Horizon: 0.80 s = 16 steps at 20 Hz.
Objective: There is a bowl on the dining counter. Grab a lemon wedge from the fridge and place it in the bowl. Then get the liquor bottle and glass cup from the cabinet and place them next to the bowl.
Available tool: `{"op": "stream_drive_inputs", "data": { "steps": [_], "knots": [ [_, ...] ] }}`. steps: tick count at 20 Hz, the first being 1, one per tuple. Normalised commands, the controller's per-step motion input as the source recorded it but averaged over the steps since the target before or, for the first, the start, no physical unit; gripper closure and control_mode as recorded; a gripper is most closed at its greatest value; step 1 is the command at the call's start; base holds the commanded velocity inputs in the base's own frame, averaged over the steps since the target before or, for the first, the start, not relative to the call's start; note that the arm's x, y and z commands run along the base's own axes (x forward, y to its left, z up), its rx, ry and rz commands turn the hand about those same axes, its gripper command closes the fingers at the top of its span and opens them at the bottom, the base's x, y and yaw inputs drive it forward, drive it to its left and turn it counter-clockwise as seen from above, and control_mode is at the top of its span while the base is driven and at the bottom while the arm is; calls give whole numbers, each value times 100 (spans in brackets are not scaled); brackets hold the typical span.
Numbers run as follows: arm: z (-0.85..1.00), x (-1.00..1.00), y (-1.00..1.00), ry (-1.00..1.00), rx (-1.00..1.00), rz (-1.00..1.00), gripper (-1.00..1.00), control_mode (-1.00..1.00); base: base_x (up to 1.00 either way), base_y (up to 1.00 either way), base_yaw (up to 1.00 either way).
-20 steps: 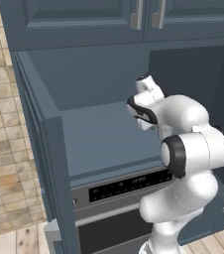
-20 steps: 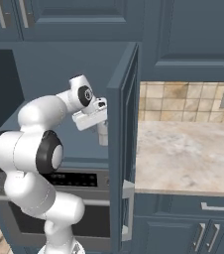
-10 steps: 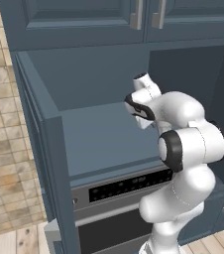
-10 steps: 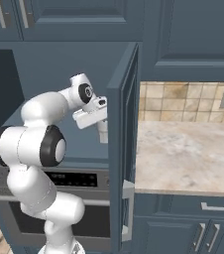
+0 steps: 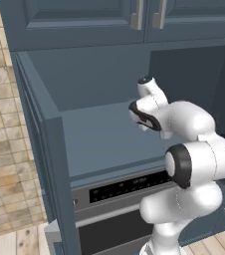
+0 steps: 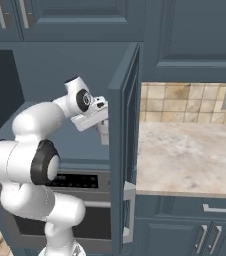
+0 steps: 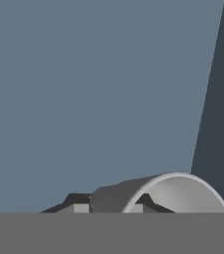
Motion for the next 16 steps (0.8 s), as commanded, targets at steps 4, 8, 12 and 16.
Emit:
{"op": "stream_drive_inputs", "data": {
  "steps": [4,8,12,16],
  "knots": [
    [-21,-29,0,-45,0,8,100,-100,0,0,0],
    [-19,-29,0,-31,0,8,100,-100,0,0,0],
    [3,-46,2,-12,0,8,100,-100,0,0,0],
    [29,-60,3,-5,0,6,100,-100,0,0,0]
  ]
}}
